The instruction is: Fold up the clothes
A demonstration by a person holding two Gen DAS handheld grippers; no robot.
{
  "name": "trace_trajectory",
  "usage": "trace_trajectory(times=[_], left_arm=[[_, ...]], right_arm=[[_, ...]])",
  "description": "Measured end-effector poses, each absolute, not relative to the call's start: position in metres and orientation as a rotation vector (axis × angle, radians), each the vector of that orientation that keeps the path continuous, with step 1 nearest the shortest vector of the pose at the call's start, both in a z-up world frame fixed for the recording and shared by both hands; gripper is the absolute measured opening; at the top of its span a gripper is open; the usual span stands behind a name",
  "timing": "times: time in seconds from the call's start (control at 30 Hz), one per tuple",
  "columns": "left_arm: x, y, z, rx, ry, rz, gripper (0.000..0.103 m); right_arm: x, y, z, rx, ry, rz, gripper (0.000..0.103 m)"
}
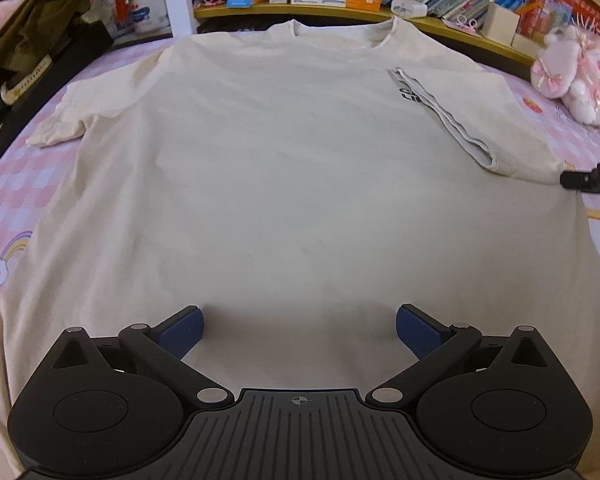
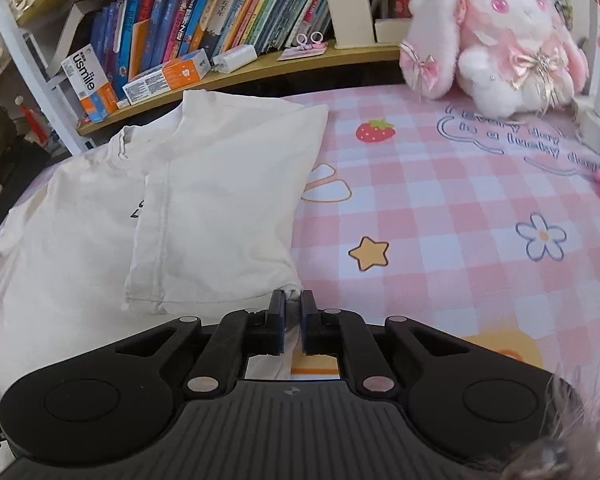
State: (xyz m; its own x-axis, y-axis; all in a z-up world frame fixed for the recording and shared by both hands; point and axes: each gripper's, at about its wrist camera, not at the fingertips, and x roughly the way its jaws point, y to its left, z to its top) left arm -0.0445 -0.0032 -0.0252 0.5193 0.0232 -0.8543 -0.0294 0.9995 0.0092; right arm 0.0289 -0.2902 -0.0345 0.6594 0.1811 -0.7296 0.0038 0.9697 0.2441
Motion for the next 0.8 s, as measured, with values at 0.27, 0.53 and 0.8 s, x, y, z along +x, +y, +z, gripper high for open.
trace_trajectory(times=[0.27, 0.53, 0.8], left_arm=[[-0.047, -0.014, -0.026, 0.021, 1.021, -0.036, 0.103], [-0.048, -0.009, -0.025, 0.027, 1.027, -0.059, 0.103], [-0.036, 0.019, -0.005, 0.003, 0.957, -0.002, 0.103]], right_arm=[[0.031, -0.299, -0.032, 0.214, 0.842, 0.085, 0.006], [0.025, -0.301, -0.029, 0.222, 0.862, 0.072, 0.007], [0.025, -0.299, -0.027, 0.221, 0.864, 0.056, 0.011]])
